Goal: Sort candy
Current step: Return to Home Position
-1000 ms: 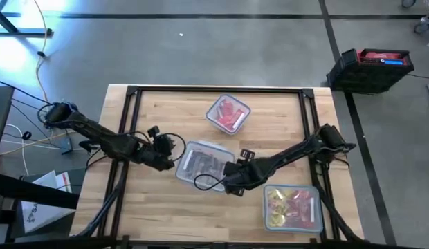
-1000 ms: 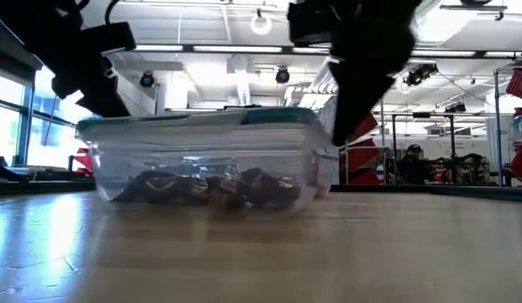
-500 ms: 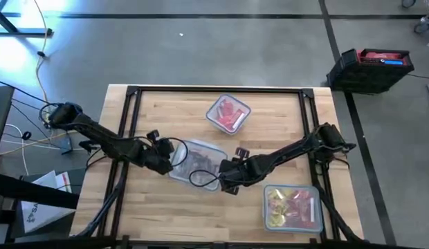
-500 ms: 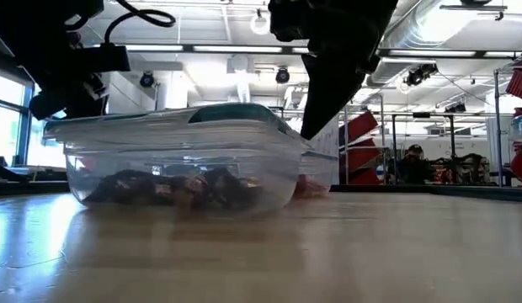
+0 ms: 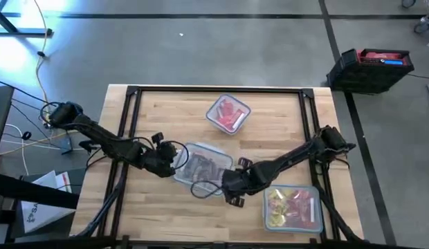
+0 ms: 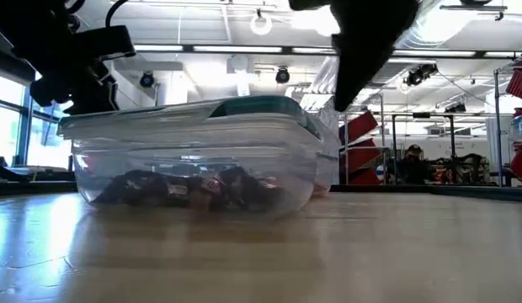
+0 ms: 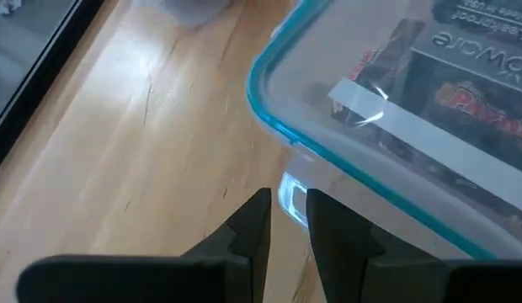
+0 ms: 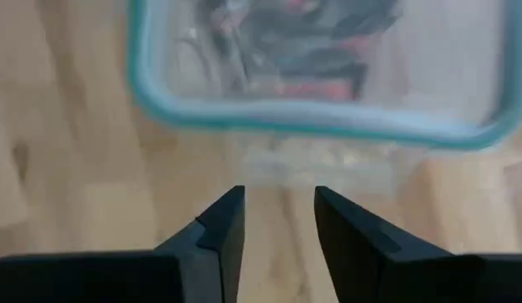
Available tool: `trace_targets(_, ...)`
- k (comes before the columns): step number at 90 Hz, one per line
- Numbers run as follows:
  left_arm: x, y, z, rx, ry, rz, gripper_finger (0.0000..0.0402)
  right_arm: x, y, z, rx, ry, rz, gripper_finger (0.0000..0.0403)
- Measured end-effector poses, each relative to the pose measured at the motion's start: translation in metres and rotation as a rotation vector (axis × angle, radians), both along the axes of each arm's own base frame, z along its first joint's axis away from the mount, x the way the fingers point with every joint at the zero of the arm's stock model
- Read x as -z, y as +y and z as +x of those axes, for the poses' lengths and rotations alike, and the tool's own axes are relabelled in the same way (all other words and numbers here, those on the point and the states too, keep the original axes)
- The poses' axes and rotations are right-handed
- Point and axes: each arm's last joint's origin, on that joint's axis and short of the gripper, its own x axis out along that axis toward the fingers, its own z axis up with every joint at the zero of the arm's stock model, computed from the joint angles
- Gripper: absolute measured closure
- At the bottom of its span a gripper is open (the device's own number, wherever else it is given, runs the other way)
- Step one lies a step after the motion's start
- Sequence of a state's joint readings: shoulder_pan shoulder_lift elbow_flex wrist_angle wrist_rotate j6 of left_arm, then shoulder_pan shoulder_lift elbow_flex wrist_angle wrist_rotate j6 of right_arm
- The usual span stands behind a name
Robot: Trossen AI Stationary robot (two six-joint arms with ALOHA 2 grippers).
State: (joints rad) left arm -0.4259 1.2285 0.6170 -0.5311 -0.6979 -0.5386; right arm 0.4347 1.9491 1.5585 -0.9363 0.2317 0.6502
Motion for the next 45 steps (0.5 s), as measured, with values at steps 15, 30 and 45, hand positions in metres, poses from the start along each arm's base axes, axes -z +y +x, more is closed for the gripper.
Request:
trace_targets(15, 0.008, -0.004, 0.007, 0.001, -0.001, -0.003, 0.0338, 0.025, 0.007, 0.012, -0.026, -0.051, 0.016, 0.0289)
trace_targets(30, 0.02, -0.011, 0.014, 0.018, 0.019, -0.008, 0.0338, 0.038, 0.001, 0.019, -0.046, -0.037, -0.032, 0.0289)
trace_targets(45, 0.027, -0.027, 0.006, 0.076, 0.088, -0.139, 0.0343, 0.039, -0.026, 0.009, 0.009, 0.107, -0.225, 0.0289)
